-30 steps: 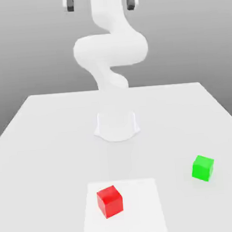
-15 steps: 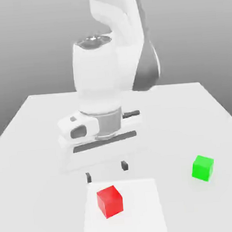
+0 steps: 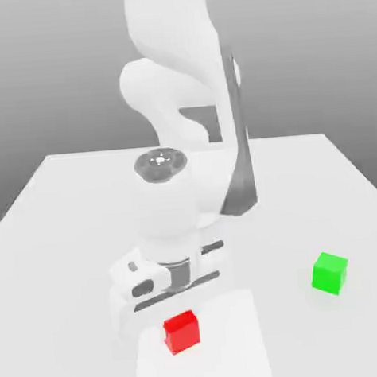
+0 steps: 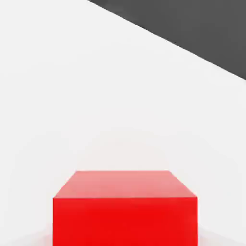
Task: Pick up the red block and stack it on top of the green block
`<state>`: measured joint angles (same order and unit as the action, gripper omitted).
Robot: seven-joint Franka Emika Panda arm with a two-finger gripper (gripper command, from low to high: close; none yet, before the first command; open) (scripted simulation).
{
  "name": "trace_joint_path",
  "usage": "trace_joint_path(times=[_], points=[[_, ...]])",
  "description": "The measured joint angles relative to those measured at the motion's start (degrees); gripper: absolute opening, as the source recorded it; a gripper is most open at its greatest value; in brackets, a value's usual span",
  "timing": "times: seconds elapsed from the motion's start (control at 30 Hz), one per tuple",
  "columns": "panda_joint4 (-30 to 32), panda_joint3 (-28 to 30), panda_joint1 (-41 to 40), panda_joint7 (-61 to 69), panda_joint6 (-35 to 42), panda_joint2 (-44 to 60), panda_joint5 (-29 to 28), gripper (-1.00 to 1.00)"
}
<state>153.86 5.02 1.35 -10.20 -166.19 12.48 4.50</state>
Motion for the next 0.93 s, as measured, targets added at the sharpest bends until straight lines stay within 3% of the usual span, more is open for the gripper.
trace_joint_path(times=[0.13,0.57,0.8,0.83,0.93], points=[[1.2,0.3,0.2,-1.9,6.5,-7.8,-3.0,-1.00],[5.3,-12.7,28.6,26.6,13.1,-18.6,-1.9,-1.00],[5.3,-14.0,30.6,26.2,3.0,-8.3,-7.1,-1.00],[5.2,-13.7,30.7,25.6,1.7,-6.9,-7.9,1.00],[5.2,-13.7,30.7,25.6,1.7,-6.9,-7.9,1.00]])
